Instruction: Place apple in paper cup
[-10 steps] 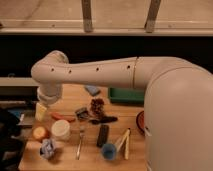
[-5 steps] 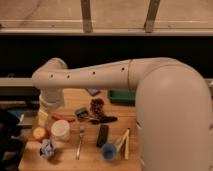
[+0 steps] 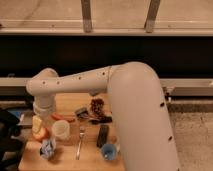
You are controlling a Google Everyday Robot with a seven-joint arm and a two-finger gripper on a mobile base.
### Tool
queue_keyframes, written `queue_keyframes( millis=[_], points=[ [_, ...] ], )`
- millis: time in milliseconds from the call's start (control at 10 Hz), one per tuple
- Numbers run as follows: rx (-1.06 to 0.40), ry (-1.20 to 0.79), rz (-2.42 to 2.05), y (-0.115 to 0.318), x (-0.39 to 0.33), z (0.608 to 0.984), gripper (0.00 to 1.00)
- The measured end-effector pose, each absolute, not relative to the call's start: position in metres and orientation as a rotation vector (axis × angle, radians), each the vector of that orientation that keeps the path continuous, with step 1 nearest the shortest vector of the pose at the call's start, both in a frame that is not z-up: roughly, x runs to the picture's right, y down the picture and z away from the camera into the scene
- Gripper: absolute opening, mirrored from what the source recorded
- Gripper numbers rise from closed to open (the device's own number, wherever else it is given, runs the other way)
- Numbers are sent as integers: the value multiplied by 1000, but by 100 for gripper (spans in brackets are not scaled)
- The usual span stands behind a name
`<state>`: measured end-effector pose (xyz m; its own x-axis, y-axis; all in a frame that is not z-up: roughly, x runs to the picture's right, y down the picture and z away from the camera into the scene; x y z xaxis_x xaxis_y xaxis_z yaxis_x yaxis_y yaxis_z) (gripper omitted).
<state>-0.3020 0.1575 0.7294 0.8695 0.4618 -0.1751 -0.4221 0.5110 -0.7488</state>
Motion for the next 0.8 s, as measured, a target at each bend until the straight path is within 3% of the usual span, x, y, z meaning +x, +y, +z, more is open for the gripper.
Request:
queue_keyframes(
  millis=[800],
  points=[
    [-884, -137, 500, 168, -332, 735, 80]
  ],
)
